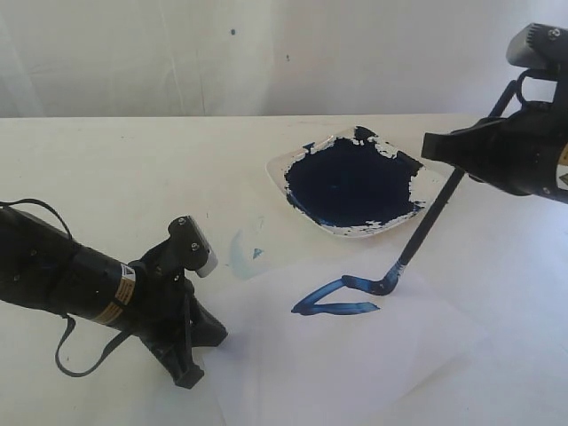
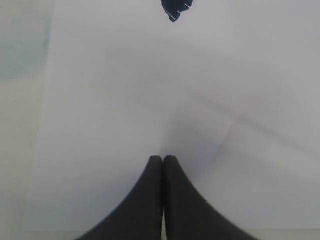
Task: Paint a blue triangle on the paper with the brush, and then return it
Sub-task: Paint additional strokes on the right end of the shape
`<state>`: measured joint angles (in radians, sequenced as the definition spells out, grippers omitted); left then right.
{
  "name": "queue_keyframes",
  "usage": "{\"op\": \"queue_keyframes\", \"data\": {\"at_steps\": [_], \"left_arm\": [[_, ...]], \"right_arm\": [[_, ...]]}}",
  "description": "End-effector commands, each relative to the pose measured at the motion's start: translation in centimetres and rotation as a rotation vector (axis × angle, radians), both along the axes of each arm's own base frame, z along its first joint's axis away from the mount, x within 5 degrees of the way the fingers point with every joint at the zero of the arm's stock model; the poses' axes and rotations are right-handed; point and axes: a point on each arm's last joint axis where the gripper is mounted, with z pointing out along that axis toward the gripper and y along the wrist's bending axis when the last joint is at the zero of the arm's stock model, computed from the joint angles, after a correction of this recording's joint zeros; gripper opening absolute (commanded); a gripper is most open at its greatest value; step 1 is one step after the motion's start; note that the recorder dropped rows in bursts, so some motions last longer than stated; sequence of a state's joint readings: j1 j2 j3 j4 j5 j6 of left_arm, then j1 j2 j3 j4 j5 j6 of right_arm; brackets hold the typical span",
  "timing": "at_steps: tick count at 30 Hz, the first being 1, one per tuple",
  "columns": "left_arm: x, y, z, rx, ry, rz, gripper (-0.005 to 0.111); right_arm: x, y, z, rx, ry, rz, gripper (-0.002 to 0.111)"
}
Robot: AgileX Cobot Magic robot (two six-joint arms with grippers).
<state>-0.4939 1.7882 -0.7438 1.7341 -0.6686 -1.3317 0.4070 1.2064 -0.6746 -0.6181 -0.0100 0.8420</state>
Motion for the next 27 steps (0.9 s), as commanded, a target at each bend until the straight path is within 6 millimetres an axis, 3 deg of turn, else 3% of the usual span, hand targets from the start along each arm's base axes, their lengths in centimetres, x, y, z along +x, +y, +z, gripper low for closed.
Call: {"op": "queue_keyframes", "data": {"at_steps": [1, 27], "left_arm": [[0.0, -0.1, -0.1, 0.013, -0.003, -0.005, 0.0], [0.0, -0.1, -0.1, 0.012, -0.002, -0.006, 0.0]], "right_arm": [[-0.5, -0.5, 0.5, -0.015, 0.012, -0.035, 0.0], [-1.8, -1.6, 1.6, -0.027, 0.0, -0.08, 0.0]]}}
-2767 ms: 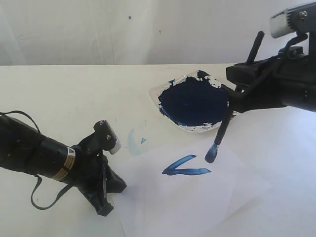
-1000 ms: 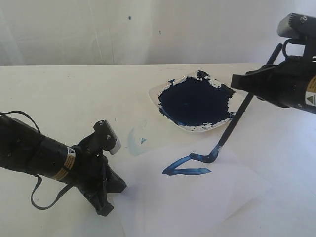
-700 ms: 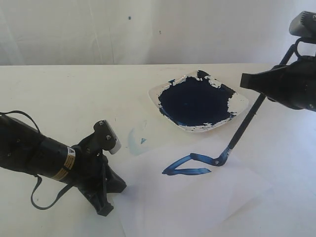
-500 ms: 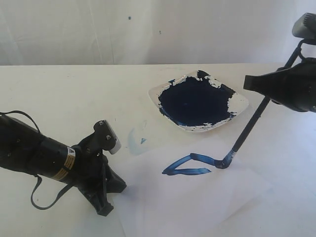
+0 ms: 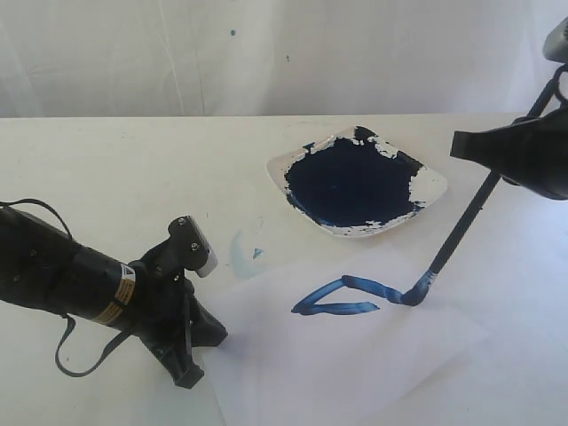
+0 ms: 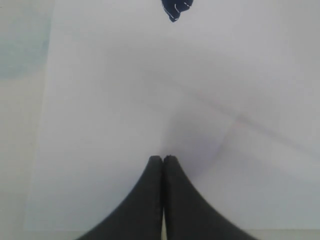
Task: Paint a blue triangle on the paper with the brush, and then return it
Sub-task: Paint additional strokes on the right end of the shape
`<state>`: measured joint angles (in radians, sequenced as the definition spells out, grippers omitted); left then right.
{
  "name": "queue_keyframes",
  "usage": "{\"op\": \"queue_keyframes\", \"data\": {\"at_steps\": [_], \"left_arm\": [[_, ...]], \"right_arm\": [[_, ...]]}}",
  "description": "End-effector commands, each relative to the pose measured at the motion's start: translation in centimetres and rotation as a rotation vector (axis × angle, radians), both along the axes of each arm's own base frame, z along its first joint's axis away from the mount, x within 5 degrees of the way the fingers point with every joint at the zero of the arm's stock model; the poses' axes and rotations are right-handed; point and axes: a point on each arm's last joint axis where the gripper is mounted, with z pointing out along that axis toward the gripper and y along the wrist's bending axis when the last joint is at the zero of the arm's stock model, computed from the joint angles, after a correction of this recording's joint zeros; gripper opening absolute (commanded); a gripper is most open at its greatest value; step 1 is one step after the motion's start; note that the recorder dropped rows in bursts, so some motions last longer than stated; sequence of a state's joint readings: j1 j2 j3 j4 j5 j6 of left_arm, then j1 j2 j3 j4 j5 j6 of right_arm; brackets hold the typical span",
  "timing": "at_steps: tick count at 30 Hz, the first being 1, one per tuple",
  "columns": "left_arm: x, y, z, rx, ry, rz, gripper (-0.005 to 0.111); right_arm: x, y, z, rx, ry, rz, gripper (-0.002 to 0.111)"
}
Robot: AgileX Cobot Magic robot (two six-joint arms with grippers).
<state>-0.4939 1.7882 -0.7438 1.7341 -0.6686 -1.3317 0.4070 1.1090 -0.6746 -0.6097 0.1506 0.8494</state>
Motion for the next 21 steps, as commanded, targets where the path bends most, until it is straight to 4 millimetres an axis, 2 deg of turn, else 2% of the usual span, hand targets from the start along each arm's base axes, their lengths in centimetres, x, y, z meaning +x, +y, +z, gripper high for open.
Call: {"op": "queue_keyframes", "data": {"at_steps": [1, 8, 14, 21], "left_arm": [[0.0, -0.1, -0.1, 0.012, -0.002, -0.006, 0.0], [0.0, -0.1, -0.1, 0.012, -0.002, -0.006, 0.0], [0.0, -0.1, -0.1, 0.012, -0.002, -0.006, 0.0], [0.0, -0.1, -0.1, 0.012, -0.002, -0.006, 0.0]], "right_arm": [[-0.2, 0.2, 0.6, 0.02, -0.043, 0.026, 0.0], [-0.6, 1.0, 2.2, 0.13, -0.16, 0.104, 0.0], [-1.5, 2.6, 1.8, 0.116, -0.115, 0.163, 0.0], [-1.7, 2.6, 1.2, 0.072, -0.063, 0.142, 0.0]]}}
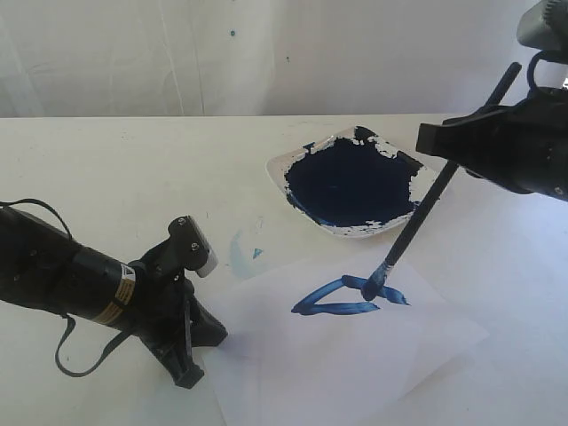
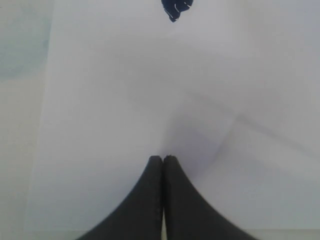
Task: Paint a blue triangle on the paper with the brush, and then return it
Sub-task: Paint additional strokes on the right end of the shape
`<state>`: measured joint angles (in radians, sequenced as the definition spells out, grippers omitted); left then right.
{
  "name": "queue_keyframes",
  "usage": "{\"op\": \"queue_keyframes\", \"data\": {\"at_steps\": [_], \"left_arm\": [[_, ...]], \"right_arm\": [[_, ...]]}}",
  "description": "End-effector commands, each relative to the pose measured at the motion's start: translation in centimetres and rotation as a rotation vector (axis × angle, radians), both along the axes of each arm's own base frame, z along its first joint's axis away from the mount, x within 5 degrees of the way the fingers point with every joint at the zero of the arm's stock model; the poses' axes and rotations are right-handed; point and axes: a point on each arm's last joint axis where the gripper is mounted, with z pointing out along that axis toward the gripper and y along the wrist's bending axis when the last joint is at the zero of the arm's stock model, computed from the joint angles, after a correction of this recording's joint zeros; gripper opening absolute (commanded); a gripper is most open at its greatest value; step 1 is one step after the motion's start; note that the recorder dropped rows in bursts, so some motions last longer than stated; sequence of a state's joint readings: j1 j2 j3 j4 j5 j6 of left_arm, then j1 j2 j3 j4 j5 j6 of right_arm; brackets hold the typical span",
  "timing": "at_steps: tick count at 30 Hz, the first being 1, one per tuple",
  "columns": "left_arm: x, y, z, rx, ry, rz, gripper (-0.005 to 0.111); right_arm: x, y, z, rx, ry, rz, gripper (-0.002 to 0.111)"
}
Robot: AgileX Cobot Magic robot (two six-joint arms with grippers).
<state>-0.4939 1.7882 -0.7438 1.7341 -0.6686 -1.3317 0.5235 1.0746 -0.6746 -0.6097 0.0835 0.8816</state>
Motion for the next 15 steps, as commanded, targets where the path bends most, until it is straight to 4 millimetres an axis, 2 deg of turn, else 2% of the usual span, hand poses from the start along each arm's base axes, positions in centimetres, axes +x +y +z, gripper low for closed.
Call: {"op": "queue_keyframes", "data": {"at_steps": [1, 7, 15], "left_arm": [[0.0, -0.1, -0.1, 0.012, -0.002, -0.006, 0.0], [0.0, -0.1, -0.1, 0.012, -0.002, -0.006, 0.0], [0.0, -0.1, -0.1, 0.012, -0.002, -0.006, 0.0]], "right_arm": [[-0.1, 0.0, 0.0, -0.007, 0.0, 0.002, 0.0], [0.6, 0.6, -1.0, -0.017, 0.026, 0.016, 0.0], [0.8, 0.6, -1.2, -0.028, 0.036, 0.016, 0.0]]}}
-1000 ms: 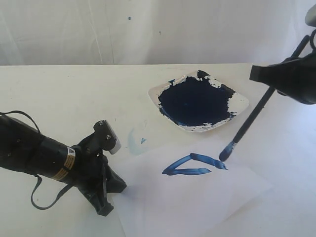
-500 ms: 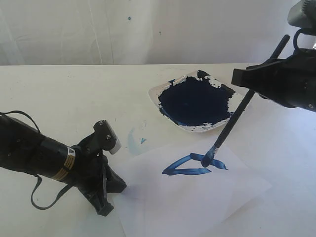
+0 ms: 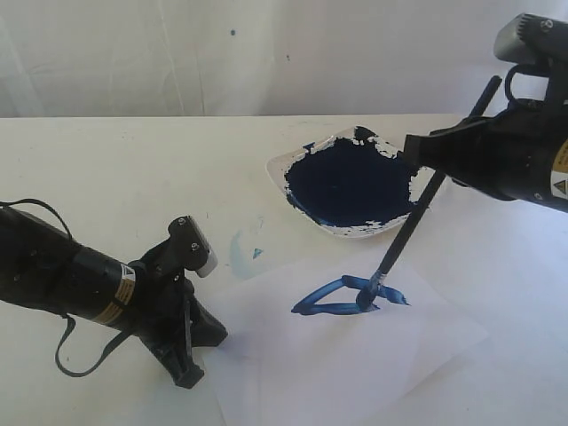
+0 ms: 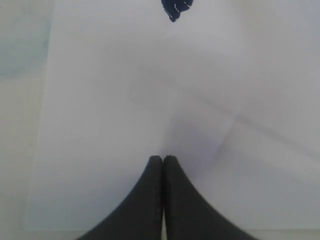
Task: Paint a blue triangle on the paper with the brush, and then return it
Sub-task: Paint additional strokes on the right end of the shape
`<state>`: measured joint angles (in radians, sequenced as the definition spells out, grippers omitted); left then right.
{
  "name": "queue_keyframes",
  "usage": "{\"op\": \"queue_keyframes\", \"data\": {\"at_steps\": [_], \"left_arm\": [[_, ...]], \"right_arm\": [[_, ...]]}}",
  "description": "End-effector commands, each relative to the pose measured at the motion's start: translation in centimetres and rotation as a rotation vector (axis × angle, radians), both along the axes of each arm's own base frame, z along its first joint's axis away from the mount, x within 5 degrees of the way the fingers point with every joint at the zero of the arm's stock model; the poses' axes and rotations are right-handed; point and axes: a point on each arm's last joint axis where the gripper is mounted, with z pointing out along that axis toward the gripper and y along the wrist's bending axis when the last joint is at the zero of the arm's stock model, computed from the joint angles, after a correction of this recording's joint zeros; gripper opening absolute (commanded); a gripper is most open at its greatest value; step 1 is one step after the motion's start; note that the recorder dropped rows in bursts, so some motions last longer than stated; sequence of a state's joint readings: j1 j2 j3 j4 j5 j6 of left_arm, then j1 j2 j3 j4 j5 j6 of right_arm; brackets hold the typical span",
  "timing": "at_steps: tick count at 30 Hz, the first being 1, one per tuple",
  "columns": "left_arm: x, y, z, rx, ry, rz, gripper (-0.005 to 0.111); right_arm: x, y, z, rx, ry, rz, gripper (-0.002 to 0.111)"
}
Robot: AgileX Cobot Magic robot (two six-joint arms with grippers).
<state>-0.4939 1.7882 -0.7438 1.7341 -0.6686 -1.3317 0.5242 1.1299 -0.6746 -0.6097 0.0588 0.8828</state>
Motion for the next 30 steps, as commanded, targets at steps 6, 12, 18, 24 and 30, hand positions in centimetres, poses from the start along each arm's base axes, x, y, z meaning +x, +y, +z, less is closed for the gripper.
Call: {"op": "queue_keyframes", "data": {"at_steps": [6, 12, 18, 24, 30], "left_arm": [[-0.03, -0.12, -0.14, 0.012, -0.002, -0.006, 0.0], [-0.06, -0.14, -0.13, 0.009, 0.0, -0.008, 0.0], [-0.06, -0.14, -0.13, 0.009, 0.0, -0.008, 0.0], [-0.06, -0.14, -0.13, 0.009, 0.0, -0.008, 0.0], [-0.06, -0.14, -0.13, 0.009, 0.0, -0.008, 0.0]], "right_arm": [[-0.06, -0.25, -0.38, -0.067, 0.012, -0.006, 0.0], [-0.04, -0.36, -0.45, -0.103, 0.004, -0.002, 0.0], [0.01, -0.47, -0.42, -0.131, -0.002, -0.002, 0.0], [0.04, -0.58, -0.45, -0.169, -0.015, 0.004, 0.0], [0.11, -0.67, -0.39, -0.194, -0.034, 0.003, 0.0]]}}
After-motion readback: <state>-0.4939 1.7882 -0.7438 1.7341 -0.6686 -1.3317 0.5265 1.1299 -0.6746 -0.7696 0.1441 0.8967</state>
